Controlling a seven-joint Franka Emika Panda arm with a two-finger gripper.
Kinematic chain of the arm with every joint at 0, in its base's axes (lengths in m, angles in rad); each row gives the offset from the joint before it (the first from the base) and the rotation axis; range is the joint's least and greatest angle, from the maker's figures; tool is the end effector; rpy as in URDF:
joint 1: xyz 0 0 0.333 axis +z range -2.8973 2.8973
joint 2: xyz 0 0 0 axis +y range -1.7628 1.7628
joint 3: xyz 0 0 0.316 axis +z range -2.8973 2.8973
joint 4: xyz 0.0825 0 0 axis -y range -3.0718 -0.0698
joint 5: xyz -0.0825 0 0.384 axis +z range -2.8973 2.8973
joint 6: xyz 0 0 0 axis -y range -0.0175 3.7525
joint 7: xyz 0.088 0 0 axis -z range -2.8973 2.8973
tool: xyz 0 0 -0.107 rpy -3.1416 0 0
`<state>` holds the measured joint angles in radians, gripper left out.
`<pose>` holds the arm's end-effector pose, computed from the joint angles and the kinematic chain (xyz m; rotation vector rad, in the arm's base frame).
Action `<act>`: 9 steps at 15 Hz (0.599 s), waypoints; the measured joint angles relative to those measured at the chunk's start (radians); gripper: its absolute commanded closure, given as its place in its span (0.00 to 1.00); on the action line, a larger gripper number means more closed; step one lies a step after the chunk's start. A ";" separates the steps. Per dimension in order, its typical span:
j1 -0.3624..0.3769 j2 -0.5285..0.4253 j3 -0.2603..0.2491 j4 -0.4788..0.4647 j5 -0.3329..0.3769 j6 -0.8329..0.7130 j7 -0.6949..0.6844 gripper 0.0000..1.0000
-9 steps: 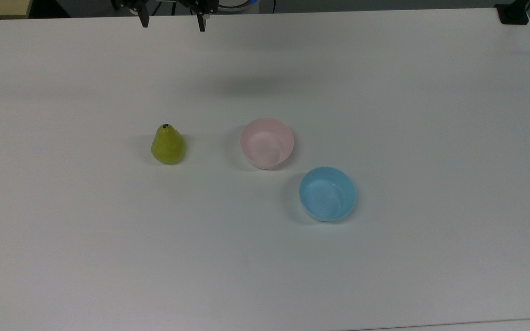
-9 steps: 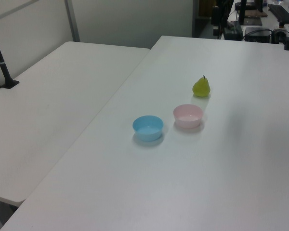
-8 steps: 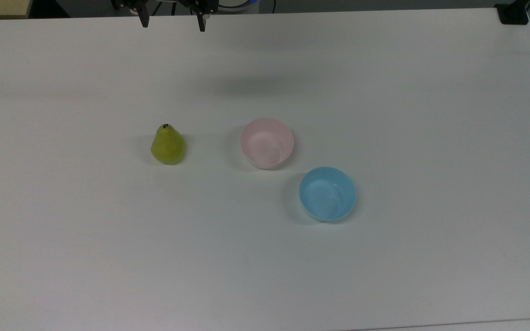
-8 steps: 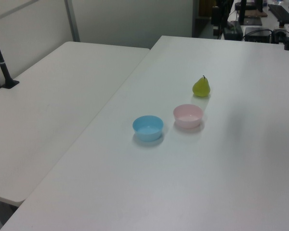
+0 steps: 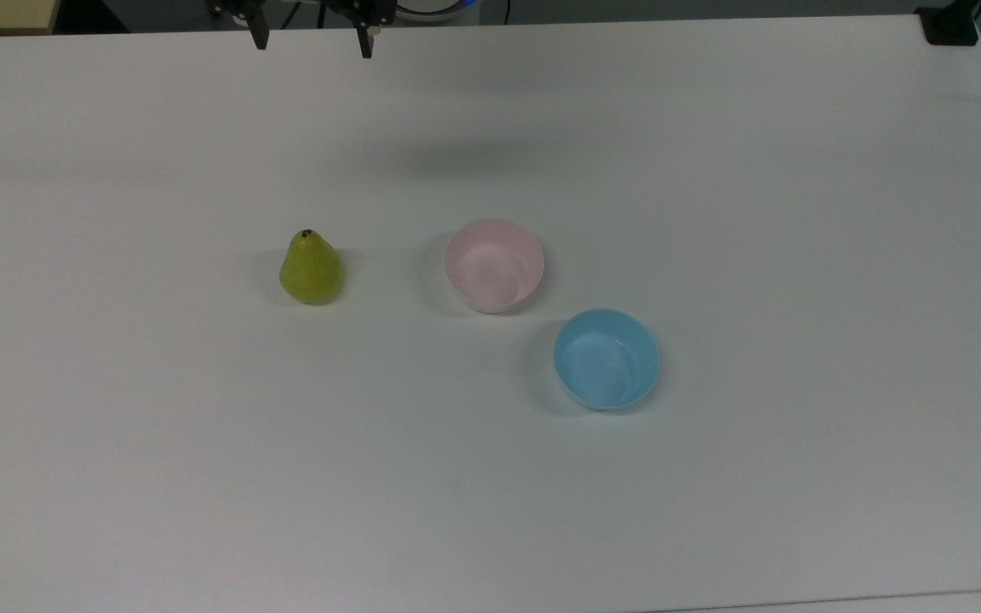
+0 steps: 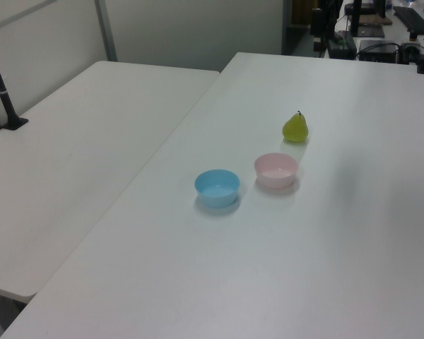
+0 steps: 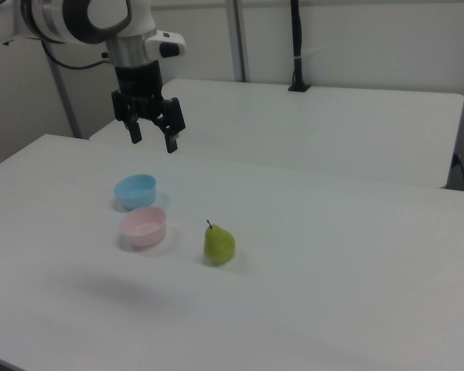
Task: Place the pear in the bowl
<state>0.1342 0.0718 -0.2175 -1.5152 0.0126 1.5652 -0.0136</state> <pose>0.5739 -0.0419 0.6106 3.1376 -0.1089 -0.0318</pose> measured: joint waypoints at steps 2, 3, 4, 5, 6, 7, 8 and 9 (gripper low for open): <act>0.000 0.000 0.000 0.000 0.000 0.000 0.000 0.00; 0.000 0.000 0.000 0.000 0.000 0.006 -0.001 0.00; 0.000 0.002 0.000 0.000 0.000 0.022 -0.002 0.00; 0.000 0.005 0.000 -0.001 0.000 0.033 -0.009 0.00; 0.000 0.013 0.000 -0.002 0.000 0.051 -0.023 0.00; -0.001 0.024 -0.003 -0.004 0.000 0.070 -0.036 0.00; -0.005 0.050 -0.013 -0.006 0.000 0.099 -0.071 0.00; -0.010 0.070 -0.021 -0.009 0.000 0.117 -0.095 0.00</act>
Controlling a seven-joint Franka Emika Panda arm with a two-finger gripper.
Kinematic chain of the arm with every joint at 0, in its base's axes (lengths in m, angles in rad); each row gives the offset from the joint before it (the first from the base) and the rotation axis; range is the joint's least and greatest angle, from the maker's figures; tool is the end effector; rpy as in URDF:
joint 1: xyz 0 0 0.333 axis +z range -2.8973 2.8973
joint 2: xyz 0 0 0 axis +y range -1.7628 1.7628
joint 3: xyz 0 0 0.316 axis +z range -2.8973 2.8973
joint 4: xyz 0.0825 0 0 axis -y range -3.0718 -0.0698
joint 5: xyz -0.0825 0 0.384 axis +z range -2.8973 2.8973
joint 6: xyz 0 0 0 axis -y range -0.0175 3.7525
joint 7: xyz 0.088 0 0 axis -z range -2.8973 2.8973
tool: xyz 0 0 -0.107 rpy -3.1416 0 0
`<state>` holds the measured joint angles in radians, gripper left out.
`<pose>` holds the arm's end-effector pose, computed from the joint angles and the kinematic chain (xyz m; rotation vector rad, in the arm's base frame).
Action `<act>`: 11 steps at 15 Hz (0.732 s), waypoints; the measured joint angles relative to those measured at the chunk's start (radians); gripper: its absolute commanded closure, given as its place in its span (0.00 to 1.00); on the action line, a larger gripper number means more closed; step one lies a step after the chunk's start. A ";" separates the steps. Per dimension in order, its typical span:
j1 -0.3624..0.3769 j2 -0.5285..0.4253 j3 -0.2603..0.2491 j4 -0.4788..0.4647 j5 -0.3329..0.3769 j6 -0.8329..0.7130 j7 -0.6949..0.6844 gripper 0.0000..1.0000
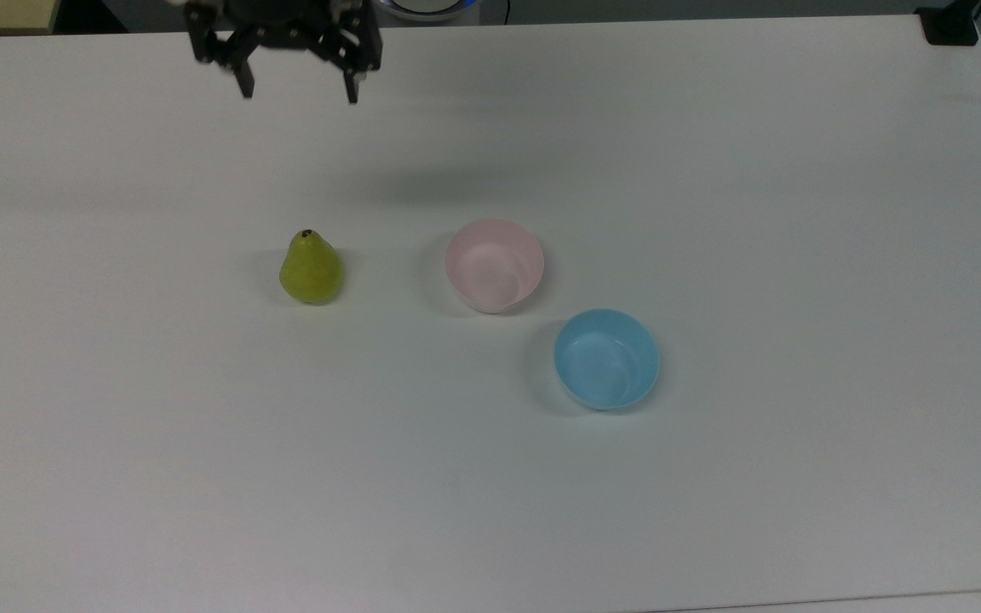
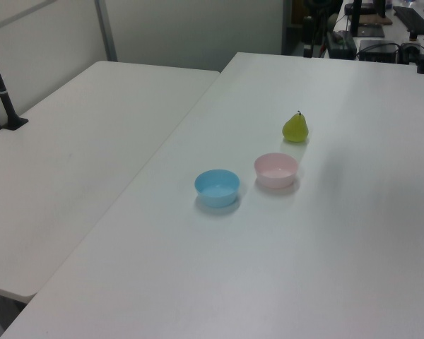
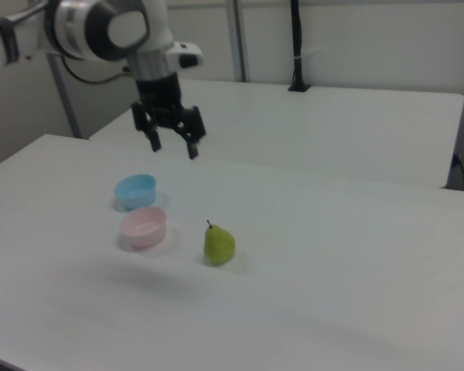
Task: Place the pear in the bowl
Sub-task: 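Move the open gripper down over the green pear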
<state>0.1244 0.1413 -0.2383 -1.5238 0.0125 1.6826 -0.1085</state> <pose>0.6024 -0.0581 0.5770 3.1184 -0.0063 0.0297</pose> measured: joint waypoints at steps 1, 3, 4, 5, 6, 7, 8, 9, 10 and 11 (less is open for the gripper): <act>-0.006 0.026 -0.008 -0.002 0.000 0.025 -0.018 0.00; -0.018 0.099 -0.015 -0.007 0.000 0.080 -0.054 0.00; -0.018 0.127 -0.015 -0.014 0.000 0.098 -0.071 0.00; -0.018 0.150 -0.015 -0.024 0.000 0.120 -0.085 0.00; -0.018 0.170 -0.015 -0.038 0.000 0.144 -0.098 0.00; -0.018 0.188 -0.015 -0.052 0.000 0.163 -0.116 0.00; -0.018 0.205 -0.015 -0.062 0.000 0.177 -0.130 0.00; -0.018 0.223 -0.015 -0.068 0.000 0.193 -0.142 0.00; -0.018 0.239 -0.015 -0.070 0.000 0.209 -0.149 0.00; -0.017 0.255 -0.015 -0.072 -0.003 0.223 -0.159 0.00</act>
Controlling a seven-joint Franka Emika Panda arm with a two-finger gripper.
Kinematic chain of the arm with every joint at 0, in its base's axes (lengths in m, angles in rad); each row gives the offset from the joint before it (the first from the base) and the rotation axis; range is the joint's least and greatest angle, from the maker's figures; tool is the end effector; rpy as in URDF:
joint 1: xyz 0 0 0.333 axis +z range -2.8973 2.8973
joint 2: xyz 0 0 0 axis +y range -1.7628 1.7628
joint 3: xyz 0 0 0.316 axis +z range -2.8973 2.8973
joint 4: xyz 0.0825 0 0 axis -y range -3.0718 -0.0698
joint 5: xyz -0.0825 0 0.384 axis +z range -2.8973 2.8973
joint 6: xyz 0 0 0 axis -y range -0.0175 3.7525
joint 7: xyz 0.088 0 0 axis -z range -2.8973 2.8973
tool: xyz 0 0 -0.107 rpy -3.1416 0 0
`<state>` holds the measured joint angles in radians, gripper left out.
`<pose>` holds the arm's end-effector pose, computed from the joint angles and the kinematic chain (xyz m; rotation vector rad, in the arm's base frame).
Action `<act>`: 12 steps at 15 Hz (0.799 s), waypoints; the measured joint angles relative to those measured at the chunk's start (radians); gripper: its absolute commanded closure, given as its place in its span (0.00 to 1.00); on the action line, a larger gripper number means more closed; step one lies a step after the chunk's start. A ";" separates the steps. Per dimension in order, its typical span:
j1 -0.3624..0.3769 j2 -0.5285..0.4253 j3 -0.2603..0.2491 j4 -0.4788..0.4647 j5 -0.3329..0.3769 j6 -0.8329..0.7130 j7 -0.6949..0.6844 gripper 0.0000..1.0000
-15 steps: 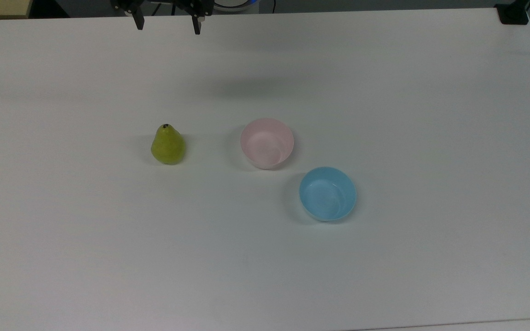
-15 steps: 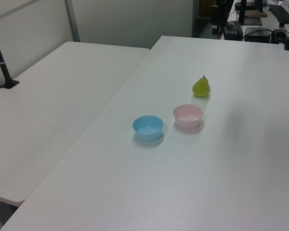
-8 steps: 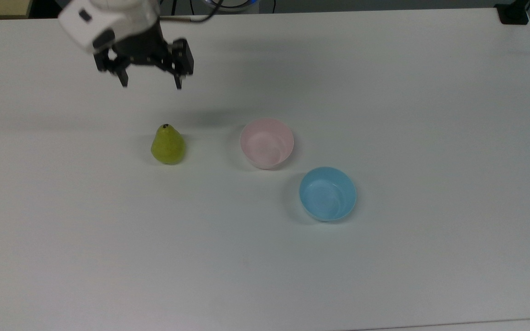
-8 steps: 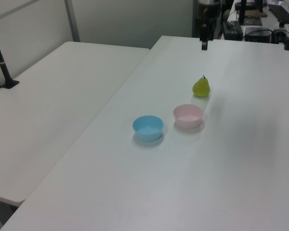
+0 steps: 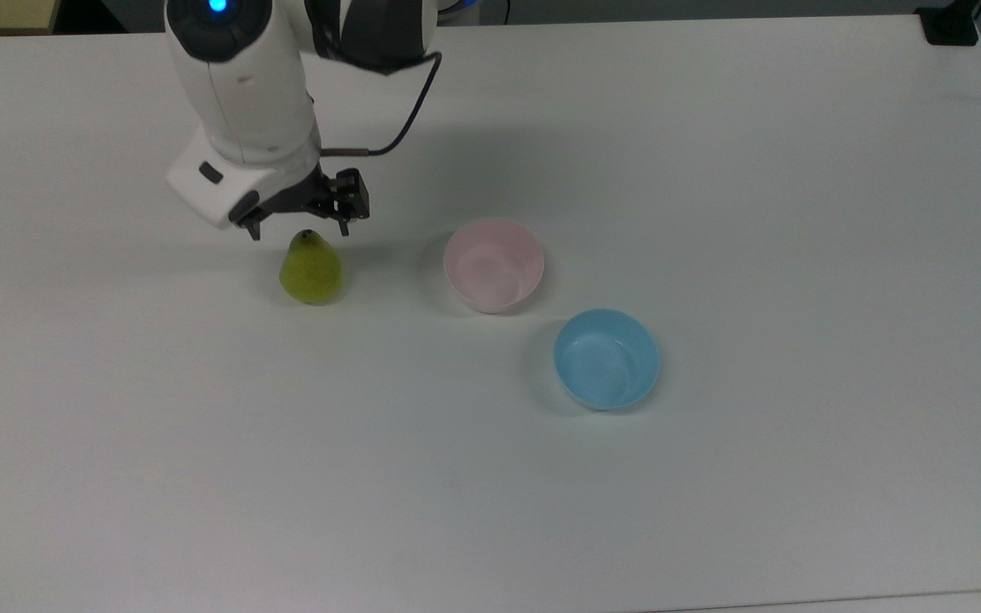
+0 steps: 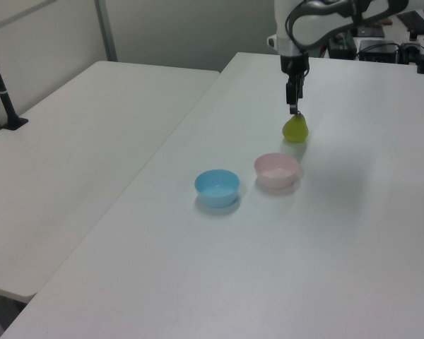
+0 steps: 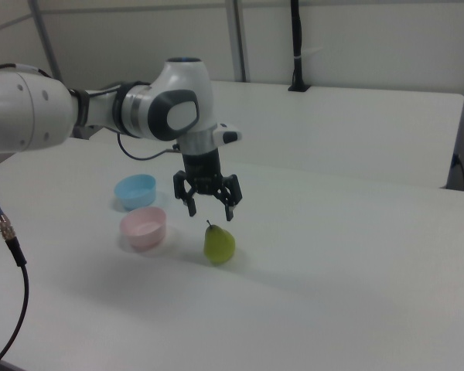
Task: Place the pear in the bowl
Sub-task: 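Move the open gripper down over the green pear, then close the gripper around the green pear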
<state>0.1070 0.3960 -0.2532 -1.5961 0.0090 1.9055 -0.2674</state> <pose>0.6554 -0.0763 0.4039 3.0597 0.2040 -0.1394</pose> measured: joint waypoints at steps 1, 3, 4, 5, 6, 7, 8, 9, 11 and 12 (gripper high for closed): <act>0.000 0.017 0.000 -0.002 -0.012 0.006 -0.020 0.00; 0.000 0.037 0.000 -0.007 -0.023 0.014 -0.046 0.00; 0.000 0.048 0.000 -0.009 -0.026 0.024 -0.054 0.00; 0.000 0.058 0.000 -0.012 -0.027 0.032 -0.062 0.00; 0.000 0.066 0.000 -0.014 -0.033 0.034 -0.067 0.00; 0.000 0.075 0.000 -0.018 -0.042 0.036 -0.072 0.00; 0.001 0.080 0.000 -0.019 -0.045 0.042 -0.074 0.04; 0.002 0.084 0.000 -0.021 -0.045 0.049 -0.075 0.09; 0.004 0.091 0.001 -0.025 -0.046 0.056 -0.075 0.23; 0.005 0.093 0.001 -0.027 -0.046 0.058 -0.075 0.31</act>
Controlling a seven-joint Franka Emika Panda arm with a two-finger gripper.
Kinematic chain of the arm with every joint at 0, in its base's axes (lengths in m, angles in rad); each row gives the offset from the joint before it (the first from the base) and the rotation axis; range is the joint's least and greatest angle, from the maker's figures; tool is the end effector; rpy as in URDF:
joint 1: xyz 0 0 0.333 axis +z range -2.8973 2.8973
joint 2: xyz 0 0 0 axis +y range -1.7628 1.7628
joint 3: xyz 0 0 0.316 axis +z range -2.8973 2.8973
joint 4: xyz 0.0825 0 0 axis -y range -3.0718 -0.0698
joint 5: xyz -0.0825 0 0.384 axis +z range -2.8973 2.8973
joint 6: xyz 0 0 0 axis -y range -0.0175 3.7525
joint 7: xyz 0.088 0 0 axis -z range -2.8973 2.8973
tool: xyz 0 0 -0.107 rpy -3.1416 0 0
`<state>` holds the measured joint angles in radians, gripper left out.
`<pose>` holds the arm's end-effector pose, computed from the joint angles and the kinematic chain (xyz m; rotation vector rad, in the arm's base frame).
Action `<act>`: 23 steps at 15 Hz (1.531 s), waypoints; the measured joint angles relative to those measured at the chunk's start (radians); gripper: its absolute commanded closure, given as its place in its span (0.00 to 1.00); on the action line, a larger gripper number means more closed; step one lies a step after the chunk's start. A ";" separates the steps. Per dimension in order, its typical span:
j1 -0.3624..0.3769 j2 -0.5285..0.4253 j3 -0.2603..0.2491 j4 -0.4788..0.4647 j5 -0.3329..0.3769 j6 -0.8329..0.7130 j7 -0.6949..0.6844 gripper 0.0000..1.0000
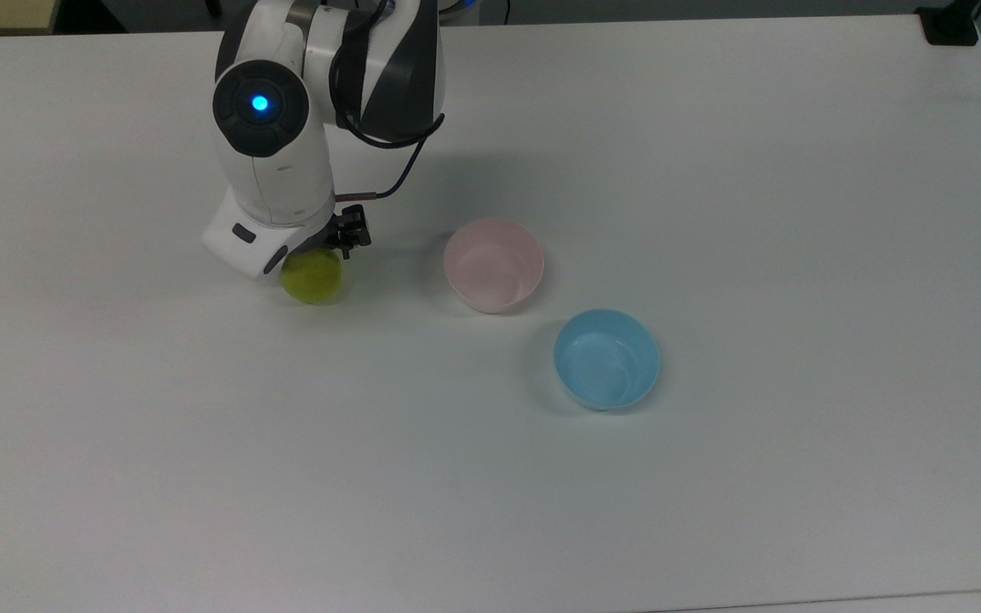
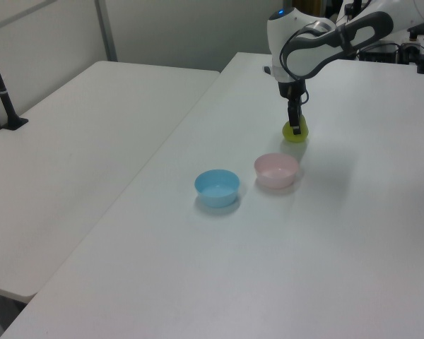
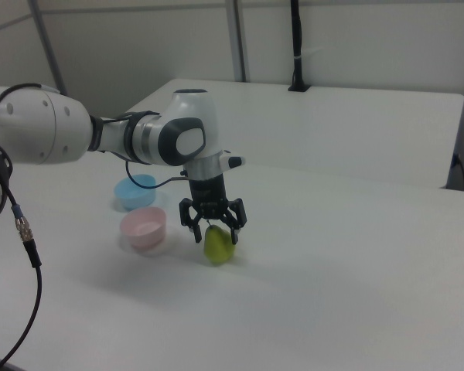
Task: Place the pear in the bowl
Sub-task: 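Close the gripper around the green pear, then lift the pear and carry it toward the pink bowl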
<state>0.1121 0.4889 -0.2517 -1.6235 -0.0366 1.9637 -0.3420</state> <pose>0.6597 -0.0757 0.3361 2.9943 0.3598 -0.2520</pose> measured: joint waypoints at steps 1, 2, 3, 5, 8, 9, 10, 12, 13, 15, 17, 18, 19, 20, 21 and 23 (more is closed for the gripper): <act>0.001 0.001 0.001 -0.002 0.000 0.002 0.000 0.40; 0.002 0.001 0.001 -0.003 0.000 0.002 0.000 0.48; 0.003 0.001 0.001 -0.003 0.000 0.002 0.000 0.54; 0.004 -0.001 0.001 -0.003 -0.002 0.002 -0.001 0.58; 0.004 -0.001 0.001 -0.003 -0.002 0.003 -0.002 0.58; 0.004 -0.003 0.001 -0.002 -0.002 0.003 -0.002 0.58; 0.004 -0.007 0.001 0.000 -0.002 0.003 -0.002 0.57; 0.004 -0.029 0.001 0.007 -0.002 0.003 -0.002 0.57; 0.004 -0.045 0.001 0.012 0.000 0.002 -0.002 0.57; 0.006 -0.081 0.001 0.030 0.017 -0.016 -0.002 0.57; 0.015 -0.107 0.001 0.059 0.065 -0.044 -0.002 0.55; 0.030 -0.116 0.001 0.073 0.092 -0.053 -0.002 0.54; 0.054 -0.120 0.000 0.083 0.112 -0.063 0.007 0.54; 0.084 -0.121 0.000 0.089 0.122 -0.071 0.027 0.54; 0.120 -0.121 0.000 0.090 0.126 -0.074 0.056 0.54; 0.197 -0.116 0.002 0.090 0.127 -0.087 0.122 0.53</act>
<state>0.3095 0.3733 -0.2497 -1.5340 0.0902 1.8765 -0.2201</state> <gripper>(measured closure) 0.383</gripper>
